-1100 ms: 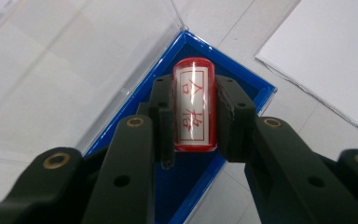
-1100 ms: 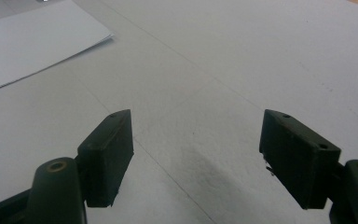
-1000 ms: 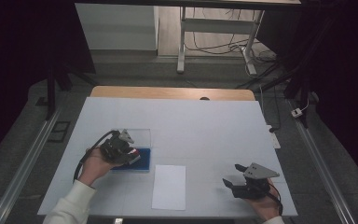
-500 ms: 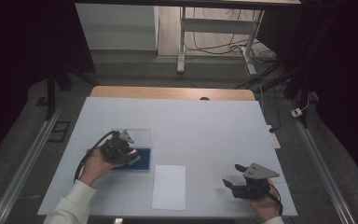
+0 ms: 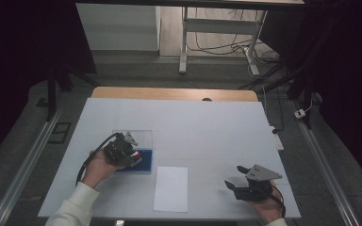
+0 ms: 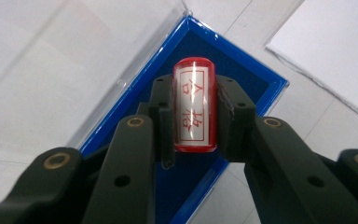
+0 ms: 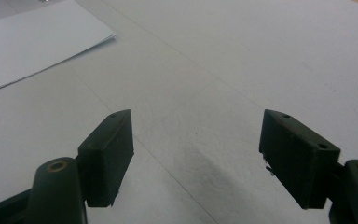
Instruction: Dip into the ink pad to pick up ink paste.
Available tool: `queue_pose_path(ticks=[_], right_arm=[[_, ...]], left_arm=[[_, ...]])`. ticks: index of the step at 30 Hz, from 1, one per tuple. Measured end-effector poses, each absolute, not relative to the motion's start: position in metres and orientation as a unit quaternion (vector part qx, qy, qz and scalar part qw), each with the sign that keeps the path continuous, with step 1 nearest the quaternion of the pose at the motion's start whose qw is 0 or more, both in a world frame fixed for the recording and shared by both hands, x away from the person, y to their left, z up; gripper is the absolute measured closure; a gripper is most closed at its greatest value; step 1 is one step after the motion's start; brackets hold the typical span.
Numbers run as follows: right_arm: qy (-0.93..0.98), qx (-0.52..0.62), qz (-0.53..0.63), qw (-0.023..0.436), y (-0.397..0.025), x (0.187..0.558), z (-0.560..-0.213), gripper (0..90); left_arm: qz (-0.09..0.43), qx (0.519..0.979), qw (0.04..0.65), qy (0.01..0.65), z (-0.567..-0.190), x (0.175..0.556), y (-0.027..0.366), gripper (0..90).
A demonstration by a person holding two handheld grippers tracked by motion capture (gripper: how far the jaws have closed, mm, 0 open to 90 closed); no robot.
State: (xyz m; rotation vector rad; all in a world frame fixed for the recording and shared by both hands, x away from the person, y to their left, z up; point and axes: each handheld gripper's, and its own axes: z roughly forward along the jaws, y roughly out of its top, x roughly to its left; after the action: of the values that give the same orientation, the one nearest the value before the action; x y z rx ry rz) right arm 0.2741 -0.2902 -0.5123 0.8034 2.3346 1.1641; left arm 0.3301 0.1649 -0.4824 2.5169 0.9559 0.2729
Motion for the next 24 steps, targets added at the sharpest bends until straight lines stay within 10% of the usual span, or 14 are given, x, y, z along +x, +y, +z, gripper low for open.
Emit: queue_pose_path(ticks=[24], right_arm=[[0.838,0.283,0.418,0.206,-0.2861,0.2714,-0.5106,25.7]], left_arm=[[0.117,0.907,0.205,0.348,-0.4852,0.3258,0.1590,71.1]])
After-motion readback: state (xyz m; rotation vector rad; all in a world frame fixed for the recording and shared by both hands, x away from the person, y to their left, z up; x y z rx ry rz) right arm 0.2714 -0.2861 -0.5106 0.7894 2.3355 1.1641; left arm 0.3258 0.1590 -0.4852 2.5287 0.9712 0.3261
